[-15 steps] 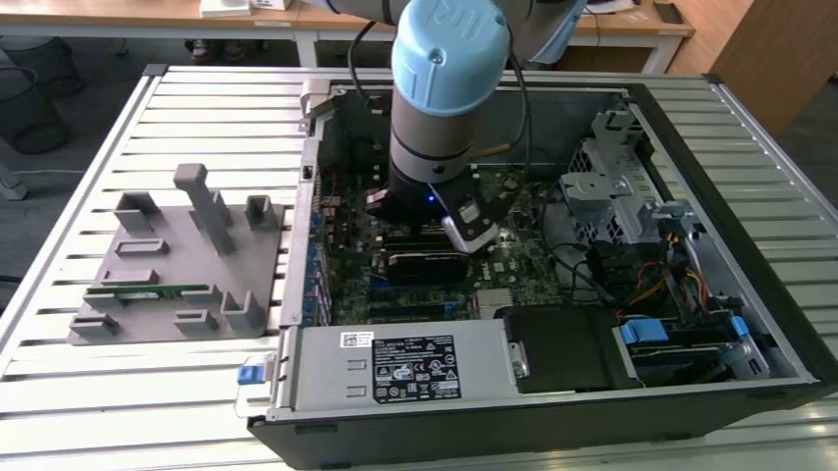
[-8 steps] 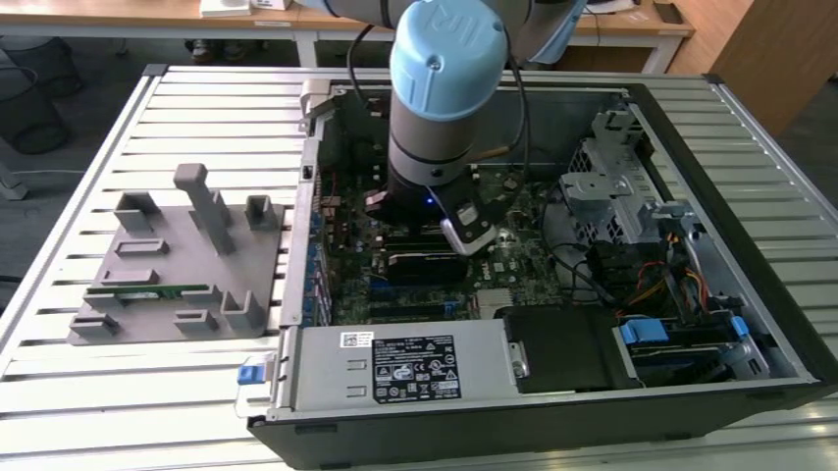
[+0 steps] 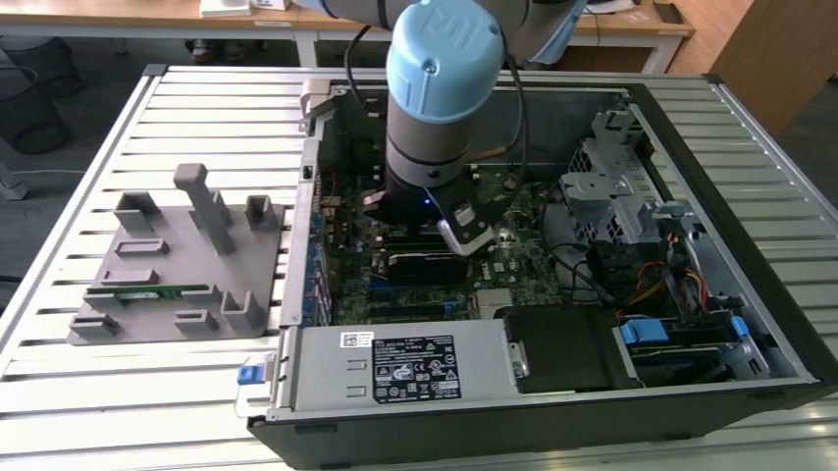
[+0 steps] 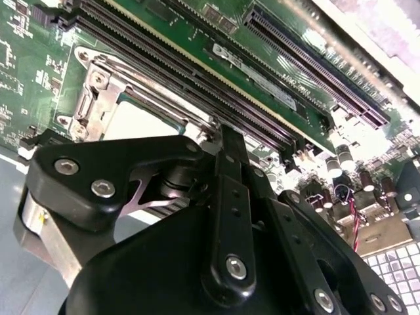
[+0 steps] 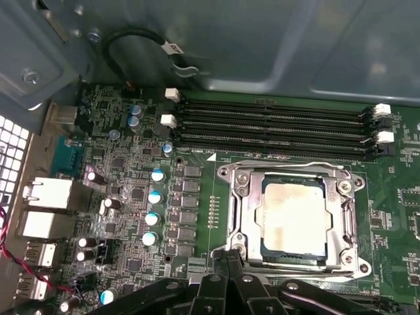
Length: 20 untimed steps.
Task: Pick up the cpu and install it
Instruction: 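Install the second cpu locking lever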
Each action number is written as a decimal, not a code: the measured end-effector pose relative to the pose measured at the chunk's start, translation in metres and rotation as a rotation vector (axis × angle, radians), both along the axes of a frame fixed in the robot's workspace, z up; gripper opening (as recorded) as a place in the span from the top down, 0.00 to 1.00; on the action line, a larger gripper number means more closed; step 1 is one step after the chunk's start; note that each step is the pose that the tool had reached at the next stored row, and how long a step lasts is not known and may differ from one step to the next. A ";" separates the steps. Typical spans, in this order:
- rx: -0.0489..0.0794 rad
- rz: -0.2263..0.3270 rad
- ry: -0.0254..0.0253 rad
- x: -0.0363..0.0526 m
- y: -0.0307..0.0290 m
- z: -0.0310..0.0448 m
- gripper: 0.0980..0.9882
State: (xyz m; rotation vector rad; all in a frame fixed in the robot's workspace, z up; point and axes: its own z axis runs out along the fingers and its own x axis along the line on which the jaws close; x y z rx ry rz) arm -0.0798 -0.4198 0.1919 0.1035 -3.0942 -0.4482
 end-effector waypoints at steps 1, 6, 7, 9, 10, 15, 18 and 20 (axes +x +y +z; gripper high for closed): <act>0.001 0.000 0.0000 -0.0004 0.0000 -0.0001 0.99; 0.004 0.000 0.0000 -0.0020 0.0000 -0.0011 0.99; 0.004 0.000 -0.0001 -0.0022 0.0000 -0.0014 0.99; 0.006 0.000 0.0001 -0.0027 0.0000 -0.0019 0.99; 0.007 0.000 0.0000 -0.0028 0.0000 -0.0022 0.99; 0.011 0.000 0.0001 -0.0033 0.0000 -0.0026 0.99; 0.012 0.000 0.0000 -0.0035 0.0000 -0.0027 0.99; 0.012 0.000 0.0000 -0.0039 0.0000 -0.0027 0.99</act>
